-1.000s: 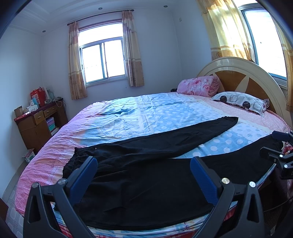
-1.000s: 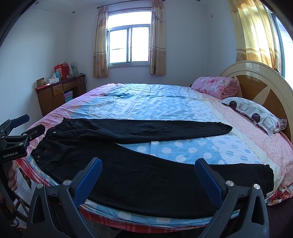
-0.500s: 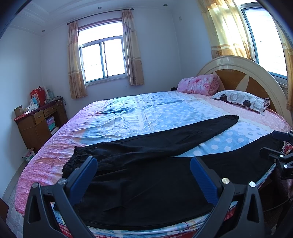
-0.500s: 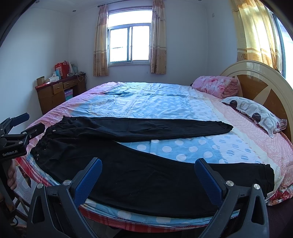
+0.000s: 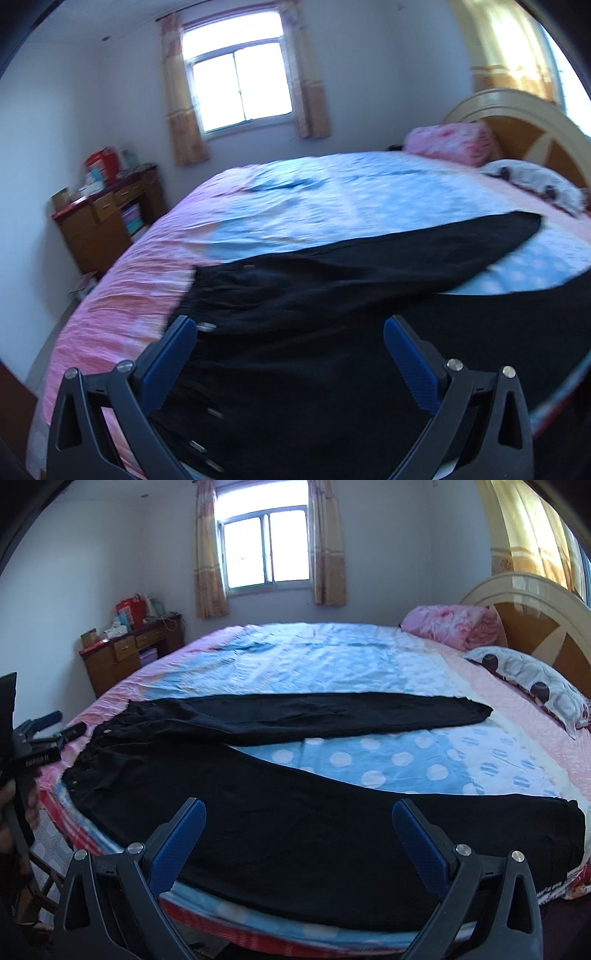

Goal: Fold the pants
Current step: 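Grasp the waistband edge of the black pants with the left gripper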

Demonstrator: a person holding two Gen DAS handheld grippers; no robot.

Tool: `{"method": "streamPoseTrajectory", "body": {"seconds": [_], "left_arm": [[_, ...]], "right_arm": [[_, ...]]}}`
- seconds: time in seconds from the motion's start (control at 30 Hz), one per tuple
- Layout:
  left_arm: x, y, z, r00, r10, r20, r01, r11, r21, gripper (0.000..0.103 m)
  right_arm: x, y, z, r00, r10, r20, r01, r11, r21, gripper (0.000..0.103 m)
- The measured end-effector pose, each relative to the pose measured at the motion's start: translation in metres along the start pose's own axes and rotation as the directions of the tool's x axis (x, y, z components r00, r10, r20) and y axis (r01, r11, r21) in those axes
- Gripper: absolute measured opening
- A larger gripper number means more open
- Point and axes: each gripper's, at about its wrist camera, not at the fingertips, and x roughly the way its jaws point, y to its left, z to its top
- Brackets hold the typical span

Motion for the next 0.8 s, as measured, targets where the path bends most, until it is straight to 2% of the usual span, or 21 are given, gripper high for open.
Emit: {"method": "streamPoseTrajectory", "body": {"seconds": [0.17, 0.37, 0.47, 0.53, 0.6, 0.67, 0.8], "left_arm": [[0.080, 0.067, 0.025, 0.990, 0.086, -0.112, -0.091, 0.995, -0.037, 0.103], [0.177, 0.104, 0.051, 0.968, 0.127, -0.218, -0.135, 0.991, -0.020, 0.103], [0.225, 0.114, 0.059, 0.954, 0.107, -0.279, -0.122, 0.992, -0.034, 0.098], [0.253, 0.113, 0.061, 0.941, 0.056, -0.333, -0.082, 0.994, -0.066, 0.095], [0.275, 0.108, 0.058, 0.921, 0.027, -0.389, -0.056, 0.996, -0.065, 0.076], [0.288, 0.103, 0.052, 0.897, 0.011, -0.443, -0.040, 0.998, -0.055, 0.066], [0.293, 0.107, 0.050, 0.892, -0.044, -0.451, -0.002, 0.995, -0.100, 0.062]], "right_arm": [[0.030, -0.029, 0.013, 0.999, -0.014, -0.051, 0.017, 0.999, 0.044, 0.102], [0.071, -0.050, 0.031, 0.992, -0.027, -0.122, 0.035, 0.997, 0.066, 0.102], [0.087, -0.062, 0.045, 0.989, -0.012, -0.149, 0.026, 0.996, 0.090, 0.102], [0.096, -0.071, 0.054, 0.987, -0.024, -0.157, 0.039, 0.995, 0.093, 0.102], [0.105, -0.084, 0.066, 0.985, -0.035, -0.169, 0.052, 0.994, 0.098, 0.102], [0.111, -0.100, 0.078, 0.984, -0.050, -0.170, 0.069, 0.992, 0.107, 0.102], [0.126, -0.149, 0.104, 0.979, -0.103, -0.177, 0.126, 0.984, 0.126, 0.102]]}}
